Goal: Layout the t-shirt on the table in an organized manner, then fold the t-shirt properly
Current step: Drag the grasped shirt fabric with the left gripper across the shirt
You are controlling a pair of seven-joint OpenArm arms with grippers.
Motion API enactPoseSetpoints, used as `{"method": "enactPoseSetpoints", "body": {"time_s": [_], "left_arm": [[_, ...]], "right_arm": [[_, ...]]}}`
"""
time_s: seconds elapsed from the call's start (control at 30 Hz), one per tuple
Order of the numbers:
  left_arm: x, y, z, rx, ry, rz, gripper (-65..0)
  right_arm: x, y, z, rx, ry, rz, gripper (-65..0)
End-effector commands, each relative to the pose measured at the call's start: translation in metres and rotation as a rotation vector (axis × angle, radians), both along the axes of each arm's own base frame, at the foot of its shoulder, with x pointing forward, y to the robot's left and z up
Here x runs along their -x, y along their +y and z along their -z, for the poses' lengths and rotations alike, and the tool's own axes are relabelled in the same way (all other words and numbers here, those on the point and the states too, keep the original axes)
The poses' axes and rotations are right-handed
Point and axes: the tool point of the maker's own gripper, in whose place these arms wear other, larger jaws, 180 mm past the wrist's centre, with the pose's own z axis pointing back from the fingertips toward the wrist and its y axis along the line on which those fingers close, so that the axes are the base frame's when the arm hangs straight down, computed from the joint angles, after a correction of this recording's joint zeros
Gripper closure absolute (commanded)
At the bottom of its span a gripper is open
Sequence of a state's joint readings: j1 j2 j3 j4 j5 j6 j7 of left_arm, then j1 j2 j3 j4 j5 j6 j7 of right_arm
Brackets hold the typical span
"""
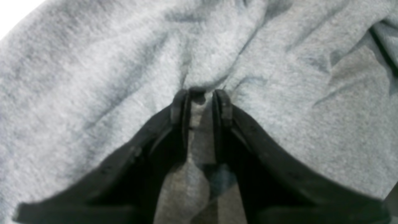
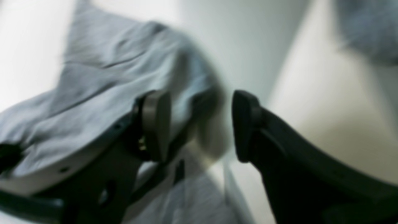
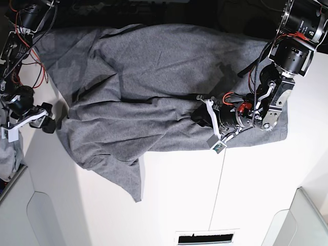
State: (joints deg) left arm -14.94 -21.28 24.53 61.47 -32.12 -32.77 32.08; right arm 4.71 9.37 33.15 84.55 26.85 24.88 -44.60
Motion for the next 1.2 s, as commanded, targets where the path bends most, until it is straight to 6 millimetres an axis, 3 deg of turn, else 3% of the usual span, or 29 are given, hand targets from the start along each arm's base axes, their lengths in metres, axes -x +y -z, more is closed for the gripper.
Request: {"method": "enactPoseSetpoints", "body": {"time_s": [0.0,0.1,0.37,0.4,0.47,0.5,0.53,0.7,0.8,1.03,1.17], "left_arm": [[-0.005,0.004,-0.002,-0.028,-0.004,0.001,-15.3],[-0.012,-0.008,-0.016,0.023,-0.004,0.015,-15.3],[-0.045,-0.051,-0.101,0.131,-0.205,0.131,-15.3],[-0.052,-0.054,-0.110,0.144,-0.232,0.130,-15.3],[-0.063,-0.058,-0.122,0.163,-0.278,0.115,-15.3],[-0.068,-0.060,-0.125,0.165,-0.291,0.095,-15.3],[-0.072,-0.064,-0.128,0.169,-0.302,0.084,-15.3],[-0.094,-0.098,-0.132,0.240,-0.297,0.058,-16.5],[-0.107,-0.126,-0.133,0.293,-0.287,0.043,-25.3],[-0.121,-0.188,-0.137,0.363,-0.289,0.046,-25.6],[-0.120,-0.216,-0.123,0.344,-0.248,0.001,-25.4]], "right_arm": [[-0.009,-0.003,-0.018,-0.003,-0.065,-0.006,-31.6],[-0.007,0.015,-0.015,-0.049,-0.070,-0.040,-31.6],[0.029,0.038,0.017,-0.118,0.022,-0.073,-30.8],[0.034,0.039,0.020,-0.119,0.033,-0.072,-27.2],[0.046,0.038,0.026,-0.113,0.056,-0.071,-12.4],[0.053,0.036,0.027,-0.107,0.063,-0.069,-3.2],[0.059,0.034,0.028,-0.099,0.071,-0.066,0.0],[0.077,0.033,0.028,-0.068,0.085,-0.082,0.0],[0.089,0.029,0.037,-0.040,0.123,-0.082,0.0],[0.111,0.018,0.058,0.052,0.225,-0.089,0.0],[0.119,0.018,0.069,0.039,0.261,-0.086,0.0]]}}
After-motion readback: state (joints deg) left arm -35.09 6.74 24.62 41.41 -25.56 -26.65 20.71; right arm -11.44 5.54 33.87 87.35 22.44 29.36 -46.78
